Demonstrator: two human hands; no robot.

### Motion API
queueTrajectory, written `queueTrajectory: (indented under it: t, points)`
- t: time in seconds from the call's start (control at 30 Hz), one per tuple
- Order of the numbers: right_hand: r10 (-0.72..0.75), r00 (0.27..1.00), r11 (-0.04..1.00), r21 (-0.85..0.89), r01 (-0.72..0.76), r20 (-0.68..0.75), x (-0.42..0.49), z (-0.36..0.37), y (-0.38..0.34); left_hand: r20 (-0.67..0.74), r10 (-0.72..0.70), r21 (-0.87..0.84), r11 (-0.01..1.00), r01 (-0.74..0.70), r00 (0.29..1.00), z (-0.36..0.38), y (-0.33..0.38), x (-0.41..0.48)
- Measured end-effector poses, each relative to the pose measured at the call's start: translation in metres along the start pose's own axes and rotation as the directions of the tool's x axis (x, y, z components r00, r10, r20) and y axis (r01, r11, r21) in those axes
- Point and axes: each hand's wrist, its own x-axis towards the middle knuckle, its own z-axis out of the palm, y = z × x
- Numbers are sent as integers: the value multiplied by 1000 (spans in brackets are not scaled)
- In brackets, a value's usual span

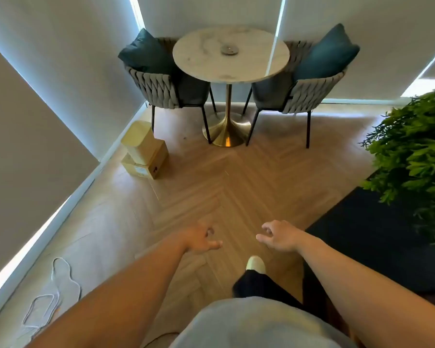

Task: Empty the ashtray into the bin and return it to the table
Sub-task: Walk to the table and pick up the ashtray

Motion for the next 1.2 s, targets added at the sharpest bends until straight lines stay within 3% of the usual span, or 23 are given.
queueTrajectory:
  t: [0.33, 0.7, 1.2]
  points:
    - [13, 998, 1000, 22, -14, 59, 79, -46, 7, 73, -55, 0, 998, 56, 996, -44, -2, 74]
    - [27, 988, 999, 34, -32, 149, 196, -173, 21, 86, -86, -52, 995, 91, 993, -140, 32, 203]
    - [-14, 993, 1000, 21, 11, 114, 279, -288, 21, 45, -62, -51, 997, 65, 997, -249, 66, 312]
